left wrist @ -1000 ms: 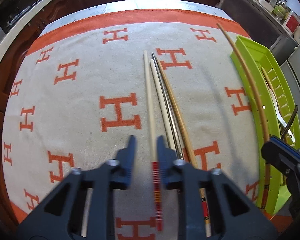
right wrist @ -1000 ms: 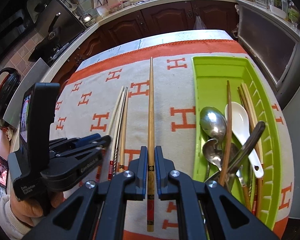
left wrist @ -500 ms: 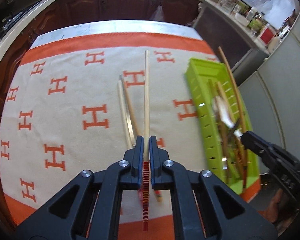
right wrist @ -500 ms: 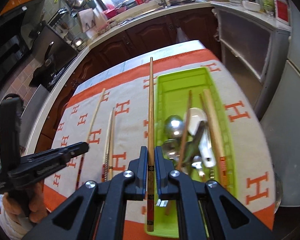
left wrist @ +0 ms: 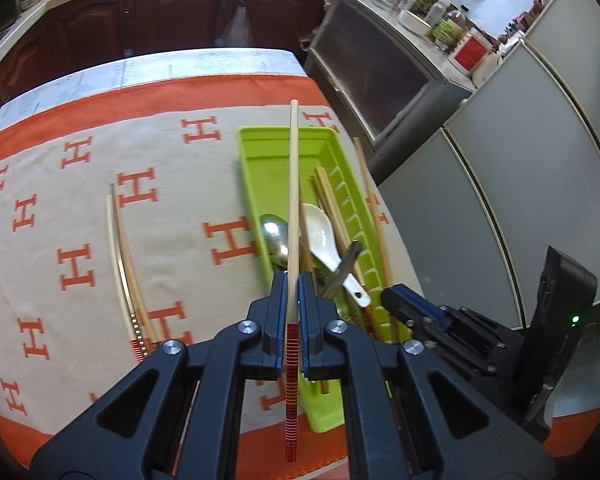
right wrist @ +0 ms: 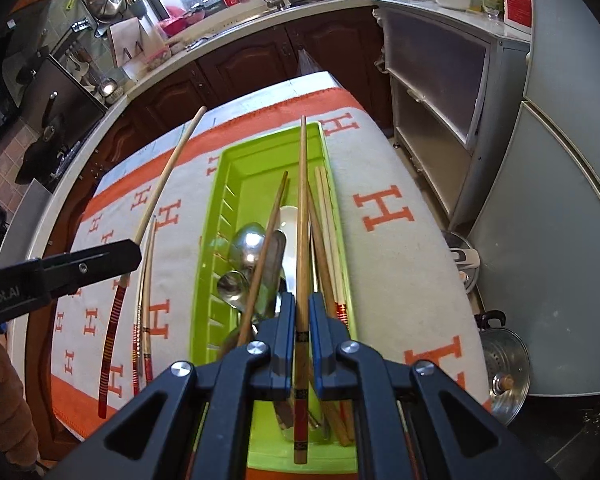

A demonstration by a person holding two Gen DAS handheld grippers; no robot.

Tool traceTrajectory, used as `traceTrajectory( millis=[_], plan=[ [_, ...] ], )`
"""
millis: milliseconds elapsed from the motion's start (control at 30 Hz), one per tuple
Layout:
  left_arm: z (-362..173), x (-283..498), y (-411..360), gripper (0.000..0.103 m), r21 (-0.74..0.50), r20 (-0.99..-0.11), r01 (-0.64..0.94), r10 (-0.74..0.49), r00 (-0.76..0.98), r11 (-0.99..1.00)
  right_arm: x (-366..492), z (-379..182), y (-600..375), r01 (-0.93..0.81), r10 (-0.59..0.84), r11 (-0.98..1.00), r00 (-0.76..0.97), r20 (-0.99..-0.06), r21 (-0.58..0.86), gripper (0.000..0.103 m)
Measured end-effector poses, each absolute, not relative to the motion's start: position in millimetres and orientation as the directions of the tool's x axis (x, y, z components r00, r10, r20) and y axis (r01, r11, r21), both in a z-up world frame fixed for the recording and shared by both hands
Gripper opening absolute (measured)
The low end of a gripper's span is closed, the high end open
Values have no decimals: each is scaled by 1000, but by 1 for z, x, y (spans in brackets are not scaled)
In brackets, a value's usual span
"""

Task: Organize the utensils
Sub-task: 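Carry both chopsticks into the green tray and open both grippers, then move both grippers back over the last chopsticks on the blanket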

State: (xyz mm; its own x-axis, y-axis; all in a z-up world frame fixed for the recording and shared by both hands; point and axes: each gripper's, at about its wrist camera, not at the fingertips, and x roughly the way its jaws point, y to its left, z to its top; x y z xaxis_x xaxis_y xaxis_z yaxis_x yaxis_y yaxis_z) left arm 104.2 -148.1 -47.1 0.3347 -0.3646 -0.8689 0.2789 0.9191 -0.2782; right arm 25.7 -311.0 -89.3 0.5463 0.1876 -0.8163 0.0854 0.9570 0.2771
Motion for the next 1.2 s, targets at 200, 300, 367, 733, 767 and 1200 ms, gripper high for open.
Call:
traceTrajectory(
  millis=[200, 300, 367, 733, 767, 1200],
  plan=[
    [-58, 105, -174, 4, -281, -879, 303, -371, 299, 911, 31, -95, -320, 101, 212, 945, 537, -817, 311, 9],
    [-67, 110, -178, 4, -294, -887, 292, -373, 271, 910, 29, -96, -326, 115, 250, 923, 544, -801, 367, 20],
    [-74, 115, -180, 4, -302, -892, 281, -374, 254, 911, 27, -96, -330, 126, 252, 917, 556, -792, 380, 21],
    [-101, 124, -186, 4, -292, -922, 236, -338, 189, 927, 19, -95, -338, 139, 268, 901, 567, -779, 411, 22],
    [-100, 123, -185, 4, -287, -922, 239, -336, 194, 927, 19, -95, -338, 138, 270, 900, 567, -778, 413, 22],
    [-88, 78, -135, 4, -103, -935, 274, -187, 302, 956, 11, -95, -320, 88, 309, 902, 550, -776, 422, 22]
  ],
)
